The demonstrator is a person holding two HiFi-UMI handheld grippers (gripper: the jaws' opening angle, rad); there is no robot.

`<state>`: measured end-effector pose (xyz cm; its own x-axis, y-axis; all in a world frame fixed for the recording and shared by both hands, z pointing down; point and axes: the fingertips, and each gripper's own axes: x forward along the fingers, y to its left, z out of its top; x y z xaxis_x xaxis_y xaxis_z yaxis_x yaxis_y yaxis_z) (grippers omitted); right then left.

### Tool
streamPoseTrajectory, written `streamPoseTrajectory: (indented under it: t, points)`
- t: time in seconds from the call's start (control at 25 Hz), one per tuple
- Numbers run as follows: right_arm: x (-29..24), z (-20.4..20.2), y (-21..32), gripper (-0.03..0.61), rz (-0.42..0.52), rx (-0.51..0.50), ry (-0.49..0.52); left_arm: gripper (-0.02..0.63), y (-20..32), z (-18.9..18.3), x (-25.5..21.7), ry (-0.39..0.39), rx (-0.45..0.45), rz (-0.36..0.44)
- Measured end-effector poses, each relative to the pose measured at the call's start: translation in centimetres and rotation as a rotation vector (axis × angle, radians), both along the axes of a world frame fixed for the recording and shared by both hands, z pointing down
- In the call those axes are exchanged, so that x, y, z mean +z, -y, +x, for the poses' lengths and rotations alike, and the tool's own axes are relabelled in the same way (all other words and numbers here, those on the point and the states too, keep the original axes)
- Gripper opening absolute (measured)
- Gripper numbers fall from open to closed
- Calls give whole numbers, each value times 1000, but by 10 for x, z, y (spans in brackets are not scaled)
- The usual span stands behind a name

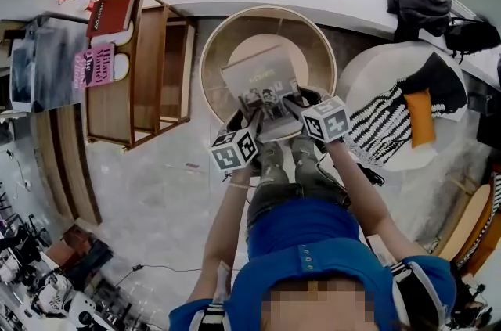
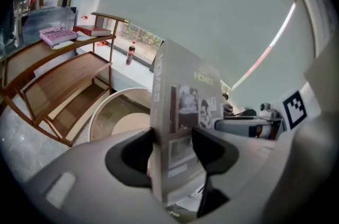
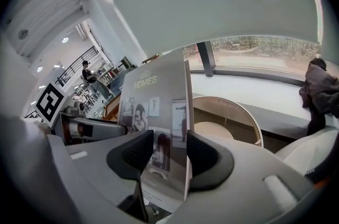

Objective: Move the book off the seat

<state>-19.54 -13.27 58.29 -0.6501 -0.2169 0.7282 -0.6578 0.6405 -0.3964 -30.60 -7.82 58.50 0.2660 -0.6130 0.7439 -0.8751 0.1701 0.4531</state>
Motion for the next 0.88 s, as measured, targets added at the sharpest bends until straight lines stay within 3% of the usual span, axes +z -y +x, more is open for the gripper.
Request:
streamPoseTrajectory:
  t: [0.64, 0.88]
  points:
    - [248, -16, 19, 192, -320, 99, -89, 215, 27, -23, 238, -58, 37, -222]
    - [291, -19, 21, 193, -346, 89, -130, 215, 27, -27, 283, -77, 25, -272]
